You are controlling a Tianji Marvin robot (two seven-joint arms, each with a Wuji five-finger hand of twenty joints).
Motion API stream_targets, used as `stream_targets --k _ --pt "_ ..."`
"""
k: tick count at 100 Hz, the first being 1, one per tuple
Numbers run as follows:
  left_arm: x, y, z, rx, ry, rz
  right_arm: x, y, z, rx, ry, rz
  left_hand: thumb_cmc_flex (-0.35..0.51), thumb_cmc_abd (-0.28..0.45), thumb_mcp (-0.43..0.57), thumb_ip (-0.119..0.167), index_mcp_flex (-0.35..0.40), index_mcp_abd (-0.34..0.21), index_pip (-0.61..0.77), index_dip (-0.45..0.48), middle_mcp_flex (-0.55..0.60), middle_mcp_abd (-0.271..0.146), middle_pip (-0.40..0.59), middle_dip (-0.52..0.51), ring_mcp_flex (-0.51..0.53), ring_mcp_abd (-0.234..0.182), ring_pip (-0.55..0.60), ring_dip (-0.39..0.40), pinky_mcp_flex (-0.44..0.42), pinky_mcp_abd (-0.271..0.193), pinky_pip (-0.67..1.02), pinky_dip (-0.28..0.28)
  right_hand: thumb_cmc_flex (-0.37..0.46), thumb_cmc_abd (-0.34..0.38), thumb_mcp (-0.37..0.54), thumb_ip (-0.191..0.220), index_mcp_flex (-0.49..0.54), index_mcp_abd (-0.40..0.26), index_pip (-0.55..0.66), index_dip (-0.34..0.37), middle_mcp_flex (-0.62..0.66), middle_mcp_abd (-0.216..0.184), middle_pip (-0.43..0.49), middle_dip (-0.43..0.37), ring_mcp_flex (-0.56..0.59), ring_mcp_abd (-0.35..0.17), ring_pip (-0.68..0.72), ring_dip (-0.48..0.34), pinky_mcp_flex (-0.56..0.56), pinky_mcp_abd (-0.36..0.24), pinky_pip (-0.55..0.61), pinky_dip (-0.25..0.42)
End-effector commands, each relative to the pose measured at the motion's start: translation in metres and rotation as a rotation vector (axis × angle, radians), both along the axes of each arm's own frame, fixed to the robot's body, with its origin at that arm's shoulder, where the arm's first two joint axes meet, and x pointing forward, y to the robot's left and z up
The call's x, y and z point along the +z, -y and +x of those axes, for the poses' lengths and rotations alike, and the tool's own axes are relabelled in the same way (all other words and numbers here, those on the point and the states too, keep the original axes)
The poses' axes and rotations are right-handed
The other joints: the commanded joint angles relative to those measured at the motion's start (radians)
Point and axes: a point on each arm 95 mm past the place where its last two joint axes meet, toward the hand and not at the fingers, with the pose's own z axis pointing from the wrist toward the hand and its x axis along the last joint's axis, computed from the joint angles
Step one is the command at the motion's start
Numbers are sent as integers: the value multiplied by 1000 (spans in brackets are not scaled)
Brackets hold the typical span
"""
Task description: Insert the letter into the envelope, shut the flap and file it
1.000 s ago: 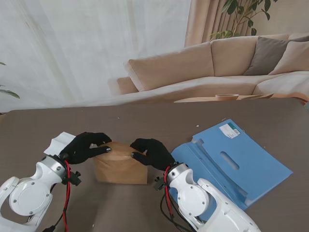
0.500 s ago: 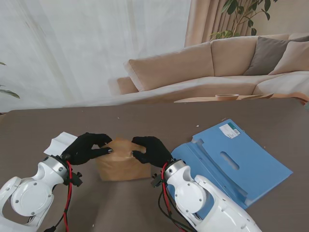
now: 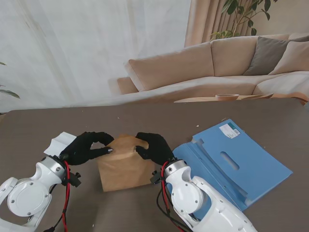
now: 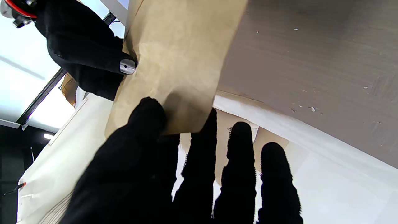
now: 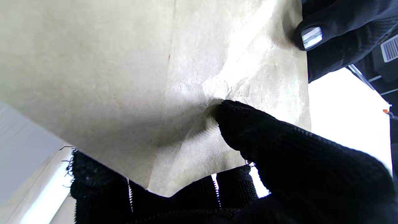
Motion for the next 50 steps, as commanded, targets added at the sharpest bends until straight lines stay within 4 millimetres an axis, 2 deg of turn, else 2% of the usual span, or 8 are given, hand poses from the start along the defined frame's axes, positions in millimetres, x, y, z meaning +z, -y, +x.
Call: stream_targets --k 1,5,10,14,24,38,50 --pt "0 2 -4 -19 -6 10 -1 -4 -4 5 -19 13 -43 -5 48 15 -58 8 -39 -14 -44 -20 3 -43 -37 -27 -28 -15 -20 -28 -21 5 47 -3 33 12 38 -47 84 13 42 -1 13 -2 28 4 20 15 11 16 63 15" --pt "1 1 -5 -20 -7 5 0 -4 -4 -12 -16 16 -83 -7 99 4 -66 14 -60 -18 -62 -21 -6 -62 -48 -28 -42 -18 -25 -29 -32 10 50 -1 29 9 37 -43 83 7 40 1 12 -4 28 5 19 14 10 15 63 14" --pt "2 -1 -5 -22 -8 1 0 -2 -4 -36 -3 13 -140 8 149 23 -83 19 -108 -53 -98 -23 -48 -92 -66 -37 -77 -36 -33 -31 -64 4 50 -1 25 7 37 -46 84 4 41 1 12 -6 28 5 19 13 10 14 64 14" --pt "3 -3 -5 -24 -6 6 0 -1 -3 -52 6 8 -187 20 183 38 -126 17 -148 -85 -170 -36 -84 -115 -105 -54 -111 -52 -50 -40 -99 -1 49 0 23 6 37 -47 85 3 41 0 12 -6 28 4 19 12 10 14 64 13" --pt "4 -9 -2 -13 29 38 1 2 -4 -81 11 9 -219 9 183 38 -181 10 -179 -110 -272 -63 -126 -145 -174 -82 -189 -86 -73 -57 -181 -9 50 0 22 4 36 -46 86 -1 39 1 11 -8 28 5 19 11 11 12 64 12" --pt "9 -26 12 28 61 138 1 8 -7 -101 11 7 -233 3 161 34 -199 -3 -189 -119 -301 -71 -141 -158 -191 -91 -231 -92 -76 -60 -243 7 50 1 20 3 35 -45 86 -5 39 1 11 -10 27 4 19 10 11 12 65 11" --pt "6 -48 32 89 80 326 -1 10 -9 -110 1 22 -236 14 121 36 -205 -30 -196 -116 -311 -88 -159 -166 -195 -102 -280 -109 -66 -63 -302 18 51 1 20 4 35 -44 87 -8 38 3 12 -11 23 7 18 10 7 11 63 10"
